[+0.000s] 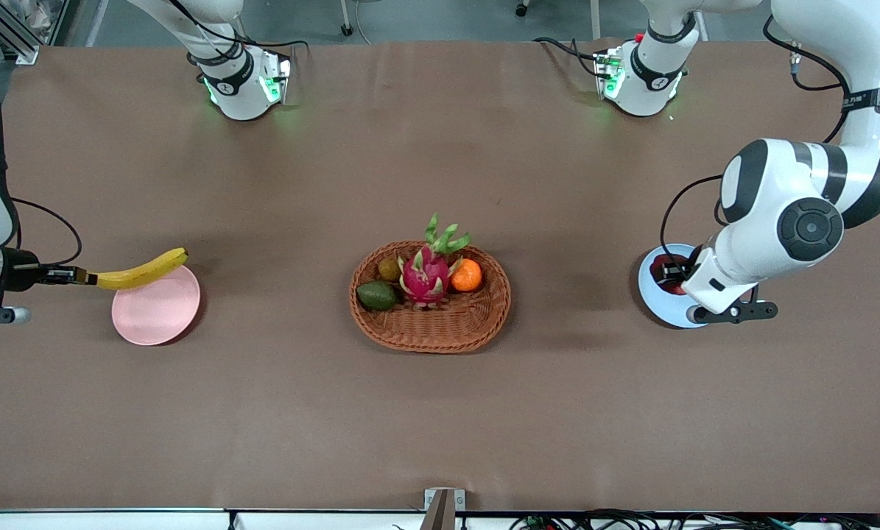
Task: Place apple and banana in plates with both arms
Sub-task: 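Lower the banana onto the pink plate while the left gripper lowers the apple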
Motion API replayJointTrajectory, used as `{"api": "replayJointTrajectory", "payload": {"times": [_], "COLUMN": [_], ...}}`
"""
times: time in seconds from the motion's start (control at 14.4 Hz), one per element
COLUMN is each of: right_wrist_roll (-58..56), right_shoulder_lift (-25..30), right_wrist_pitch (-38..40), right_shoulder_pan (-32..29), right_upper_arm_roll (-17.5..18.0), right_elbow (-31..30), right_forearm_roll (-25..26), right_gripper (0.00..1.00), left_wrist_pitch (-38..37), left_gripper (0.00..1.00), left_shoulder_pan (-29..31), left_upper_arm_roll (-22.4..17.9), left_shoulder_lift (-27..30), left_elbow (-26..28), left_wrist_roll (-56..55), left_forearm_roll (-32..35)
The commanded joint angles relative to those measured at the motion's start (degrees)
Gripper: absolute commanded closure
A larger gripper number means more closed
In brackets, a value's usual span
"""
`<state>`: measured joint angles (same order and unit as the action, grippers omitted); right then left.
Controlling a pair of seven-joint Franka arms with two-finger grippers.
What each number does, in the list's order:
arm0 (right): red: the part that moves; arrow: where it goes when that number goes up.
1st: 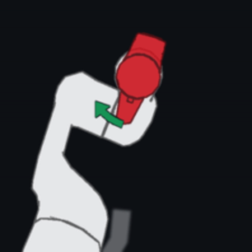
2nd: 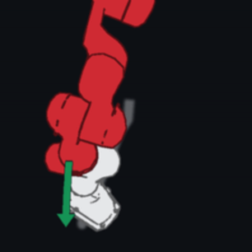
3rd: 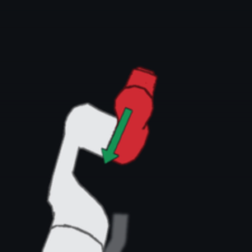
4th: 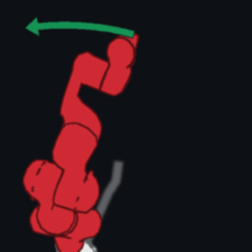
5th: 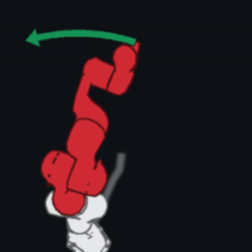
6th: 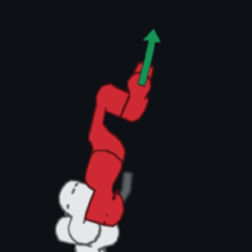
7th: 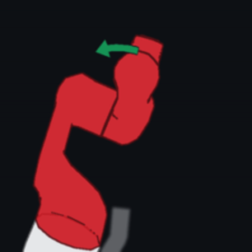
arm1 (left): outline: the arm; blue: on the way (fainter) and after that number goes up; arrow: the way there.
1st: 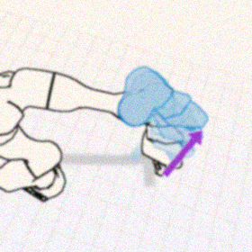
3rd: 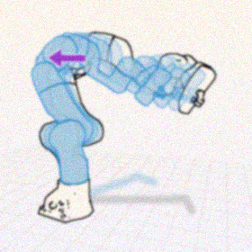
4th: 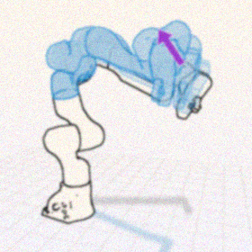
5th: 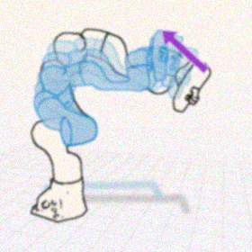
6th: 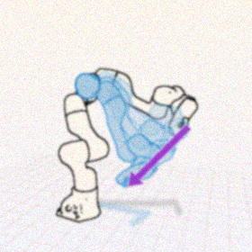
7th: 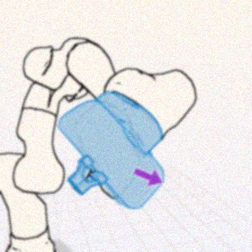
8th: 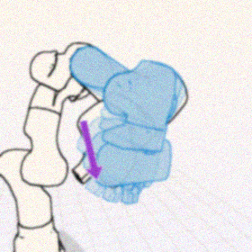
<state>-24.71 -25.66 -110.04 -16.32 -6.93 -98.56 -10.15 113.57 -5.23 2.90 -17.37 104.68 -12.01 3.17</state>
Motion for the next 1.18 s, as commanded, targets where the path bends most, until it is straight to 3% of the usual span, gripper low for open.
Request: {"api": "replayJointTrajectory", "payload": {"times": [0.0,0.35,0.42,0.49,0.62,0.97,1.11], "right_wrist_roll": [-0.8,-0.6,-0.6,-0.6,-0.5,-0.4,-0.3], "right_shoulder_lift": [-1.5,-5.2,-5.2,-5.2,-5.2,-4.6,-4.5], "right_wrist_pitch": [-3.7,-8.3,-8.3,-8.3,-8.1,-7.0,-3.4], "right_shoulder_pan": [-1.0,-0.7,-0.7,-0.8,-0.8,-0.2,0.1], "right_upper_arm_roll": [1.2,1.6,1.6,1.6,1.7,1.7,1.7], "right_elbow": [-0.7,-0.6,-0.6,-0.6,-0.2,2.1,5.8], "right_forearm_roll": [0.2,-1.8,-1.9,-2.0,-2.1,-2.0,-2.0], "right_gripper": [0.99,0.95,0.85,0.68,0.00,0.00,0.00], "left_wrist_pitch": [5.1,11.5,12.6,13.3,14.2,14.9,14.9], "left_gripper": [0.58,0.58,0.58,0.58,0.58,0.58,0.58], "left_shoulder_pan": [5.3,9.1,9.4,10.1,10.2,10.1,9.8], "left_upper_arm_roll": [0.7,0.7,0.7,0.8,0.8,1.0,1.0], "left_shoulder_lift": [0.7,-4.4,-5.4,-6.2,-7.2,-9.1,-9.4], "left_elbow": [4.0,4.0,4.0,4.0,4.0,4.0,4.0], "left_wrist_roll": [6.4,9.0,9.1,9.1,9.1,9.0,8.9], "left_forearm_roll": [0.8,0.7,0.6,0.5,0.0,-1.7,-1.8]}}
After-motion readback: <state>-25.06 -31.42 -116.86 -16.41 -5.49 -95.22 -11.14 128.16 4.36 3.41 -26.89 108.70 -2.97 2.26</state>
